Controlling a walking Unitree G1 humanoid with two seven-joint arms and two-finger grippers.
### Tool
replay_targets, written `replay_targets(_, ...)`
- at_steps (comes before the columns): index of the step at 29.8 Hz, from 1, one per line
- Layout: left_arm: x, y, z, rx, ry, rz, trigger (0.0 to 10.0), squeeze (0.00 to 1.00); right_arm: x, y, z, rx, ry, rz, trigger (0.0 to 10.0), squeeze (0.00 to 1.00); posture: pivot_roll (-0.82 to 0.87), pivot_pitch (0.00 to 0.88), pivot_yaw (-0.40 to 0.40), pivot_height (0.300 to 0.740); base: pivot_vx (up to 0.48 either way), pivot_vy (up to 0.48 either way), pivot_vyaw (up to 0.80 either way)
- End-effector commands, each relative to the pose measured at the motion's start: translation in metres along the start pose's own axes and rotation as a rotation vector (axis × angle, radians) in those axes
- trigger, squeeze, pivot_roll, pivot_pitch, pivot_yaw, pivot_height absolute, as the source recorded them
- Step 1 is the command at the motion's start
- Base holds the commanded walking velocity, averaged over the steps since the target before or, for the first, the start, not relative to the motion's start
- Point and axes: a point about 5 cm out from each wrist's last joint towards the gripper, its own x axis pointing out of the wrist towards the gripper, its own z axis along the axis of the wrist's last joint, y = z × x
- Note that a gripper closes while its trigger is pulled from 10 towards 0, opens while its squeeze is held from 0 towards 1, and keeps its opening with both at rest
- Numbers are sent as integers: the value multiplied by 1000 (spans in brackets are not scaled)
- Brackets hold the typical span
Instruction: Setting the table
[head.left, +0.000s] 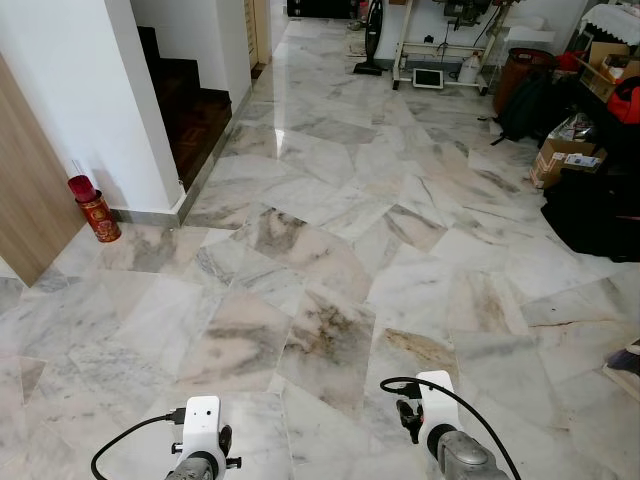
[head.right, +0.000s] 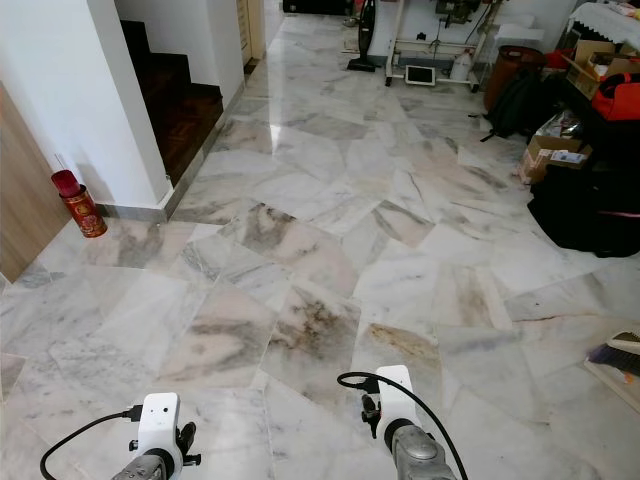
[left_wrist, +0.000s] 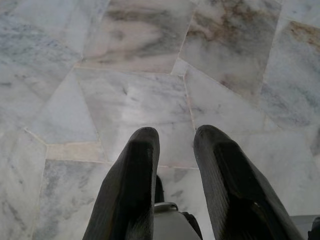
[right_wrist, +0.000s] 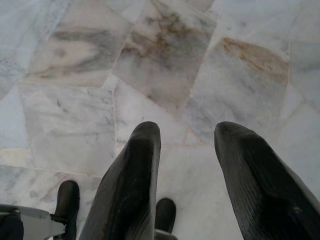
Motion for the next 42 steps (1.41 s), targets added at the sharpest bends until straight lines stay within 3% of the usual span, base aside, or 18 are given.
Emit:
replay_targets(1, 0, 3, -3, 1, 16, 11, 10000, 0, -1, -1, -7, 29, 23, -19, 10000, 0, 40, 0, -18, 732, 0, 0, 0)
replay_targets(11, 1, 8, 1, 41, 16, 5, 10000, 0, -1, -1, -6, 64, 9, -32, 10000, 0, 24, 0, 16, 732, 0, 0, 0)
replay_targets(19, 0, 9, -1, 37, 19, 16, 10000, 0, -2, -2, -9, 51, 16, -19, 10000, 0, 34, 0, -3, 732, 0, 0, 0)
replay_targets(28, -5, 10, -14, -9, 41, 47, 10000, 0, -1, -2, -5, 3, 28, -1, 10000, 0, 67, 0, -43, 732, 0, 0, -775)
replay_targets(42, -5, 16, -12, 29, 31, 65, 10000, 0, 0, 3, -5, -3, 33, 14, 10000, 0, 84, 0, -44, 732, 0, -61, -800)
